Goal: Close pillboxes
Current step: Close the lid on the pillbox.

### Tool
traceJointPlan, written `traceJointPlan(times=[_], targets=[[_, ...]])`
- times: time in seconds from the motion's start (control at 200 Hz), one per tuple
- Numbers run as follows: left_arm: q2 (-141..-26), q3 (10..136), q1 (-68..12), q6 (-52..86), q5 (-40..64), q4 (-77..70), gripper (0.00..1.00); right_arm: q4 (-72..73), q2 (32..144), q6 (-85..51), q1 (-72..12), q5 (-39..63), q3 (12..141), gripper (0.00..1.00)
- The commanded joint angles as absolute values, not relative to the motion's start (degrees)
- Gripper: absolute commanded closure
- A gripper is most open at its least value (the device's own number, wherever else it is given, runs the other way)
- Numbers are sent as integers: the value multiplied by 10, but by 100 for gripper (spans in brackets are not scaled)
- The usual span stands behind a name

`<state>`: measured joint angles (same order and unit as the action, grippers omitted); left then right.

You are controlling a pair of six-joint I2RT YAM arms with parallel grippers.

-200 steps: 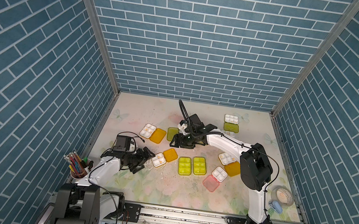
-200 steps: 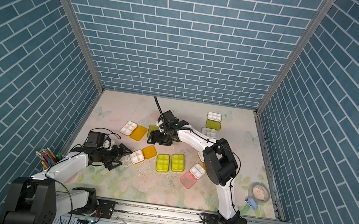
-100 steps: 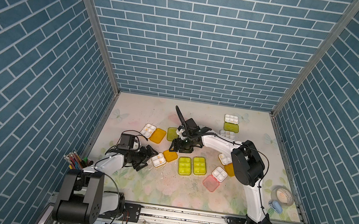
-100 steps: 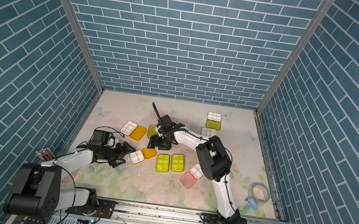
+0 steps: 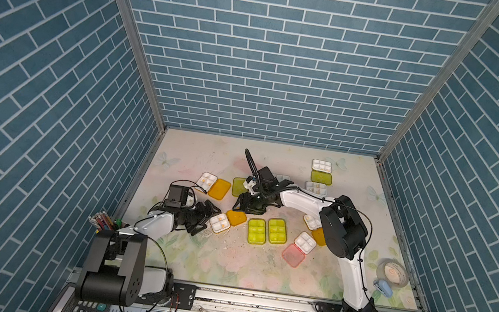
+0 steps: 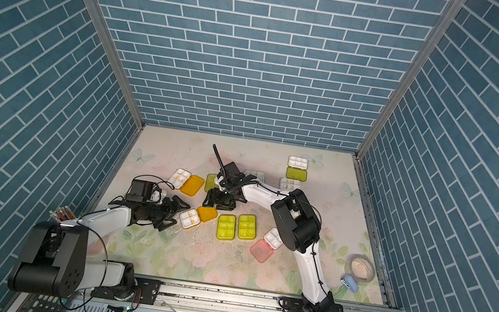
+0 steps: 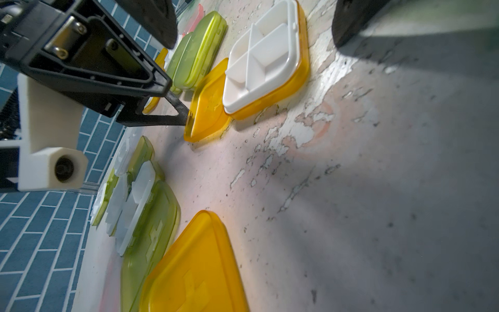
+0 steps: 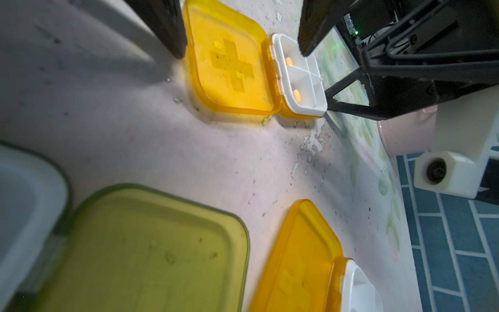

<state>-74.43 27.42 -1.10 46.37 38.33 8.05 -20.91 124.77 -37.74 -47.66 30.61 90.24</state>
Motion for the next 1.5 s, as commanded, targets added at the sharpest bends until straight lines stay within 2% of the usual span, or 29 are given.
traceJointPlan(times=[0.0, 0.76, 1.075, 1.29, 1.495], targets=[[-752, 274, -18, 462, 367, 88, 9, -210, 1252, -392, -476, 288, 894, 33], [-763, 276, -24, 462, 361, 79, 9, -125, 1260, -447, -480, 361, 855, 34], [-745, 278, -24, 458, 347, 102, 10, -106, 1231, -456, -479, 367, 835, 35], [-760, 267, -25, 471, 360, 72, 10, -31, 1207, -493, -485, 404, 817, 36], [-767, 269, -32, 482, 364, 54, 10, -35, 1186, -490, -495, 401, 817, 36]])
